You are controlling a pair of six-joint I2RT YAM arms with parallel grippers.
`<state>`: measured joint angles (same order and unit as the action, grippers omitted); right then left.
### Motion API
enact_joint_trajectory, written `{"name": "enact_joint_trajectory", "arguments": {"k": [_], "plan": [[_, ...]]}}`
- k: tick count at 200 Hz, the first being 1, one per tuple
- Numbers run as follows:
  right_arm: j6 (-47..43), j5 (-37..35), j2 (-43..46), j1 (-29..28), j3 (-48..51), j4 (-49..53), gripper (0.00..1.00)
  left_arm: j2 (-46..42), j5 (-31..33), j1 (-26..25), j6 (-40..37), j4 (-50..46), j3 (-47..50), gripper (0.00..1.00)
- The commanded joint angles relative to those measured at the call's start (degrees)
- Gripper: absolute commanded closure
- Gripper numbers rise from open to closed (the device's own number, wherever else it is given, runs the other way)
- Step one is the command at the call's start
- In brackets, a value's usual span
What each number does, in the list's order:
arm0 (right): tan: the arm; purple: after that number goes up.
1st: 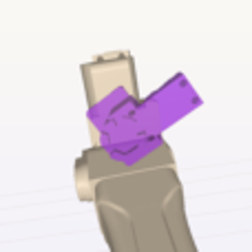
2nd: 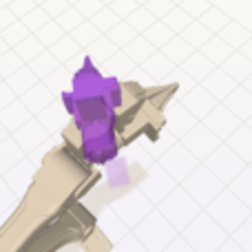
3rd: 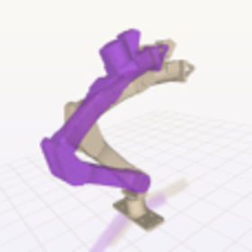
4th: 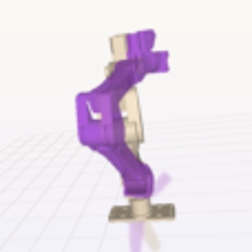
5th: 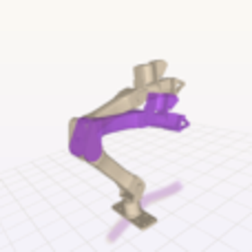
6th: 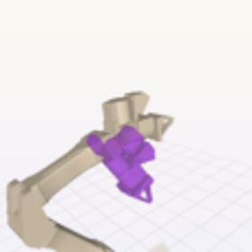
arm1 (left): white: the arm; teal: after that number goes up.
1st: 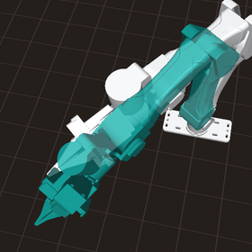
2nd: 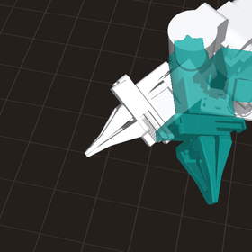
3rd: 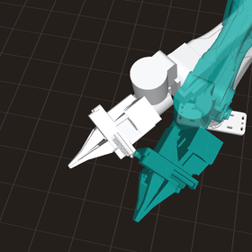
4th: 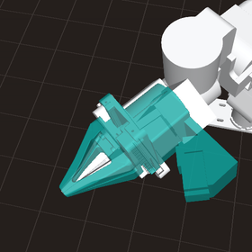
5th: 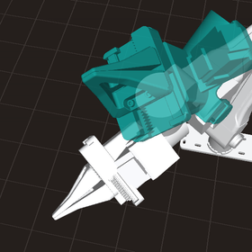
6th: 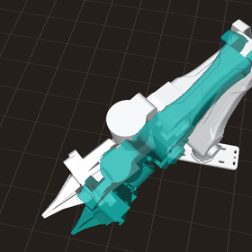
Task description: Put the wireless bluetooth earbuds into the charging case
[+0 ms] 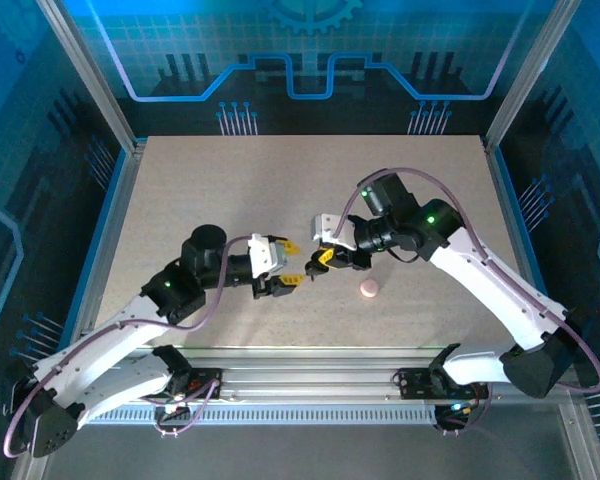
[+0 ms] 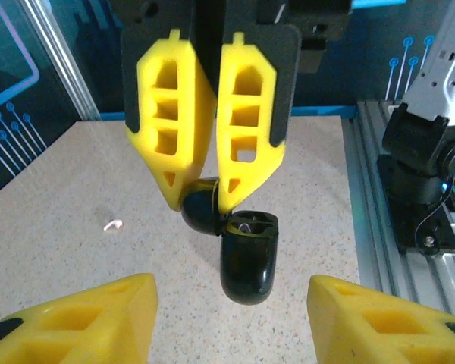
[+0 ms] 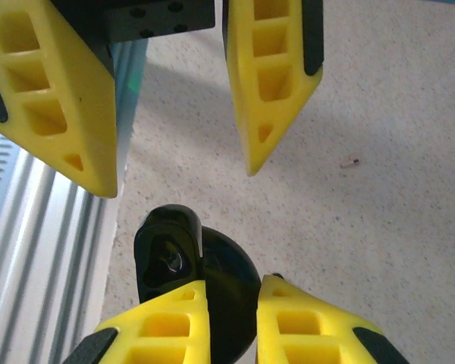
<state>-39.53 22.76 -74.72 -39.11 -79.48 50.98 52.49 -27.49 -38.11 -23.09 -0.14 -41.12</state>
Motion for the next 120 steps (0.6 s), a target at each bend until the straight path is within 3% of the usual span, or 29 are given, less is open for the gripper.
{"name": "enact_joint_trajectory", "arguments": {"k": [1, 120], "plan": [[1.88, -6.77, 1.59, -1.78, 0.29, -2.16, 0.85, 0.97, 2.17, -0.64, -2.54, -3.24, -1.83, 0.45], [2.25, -4.99, 0.99, -5.26, -0.59, -3.67, 0.84, 3.65, 2.79, -2.29, -0.69, -0.61, -2.55, 0.52]]}}
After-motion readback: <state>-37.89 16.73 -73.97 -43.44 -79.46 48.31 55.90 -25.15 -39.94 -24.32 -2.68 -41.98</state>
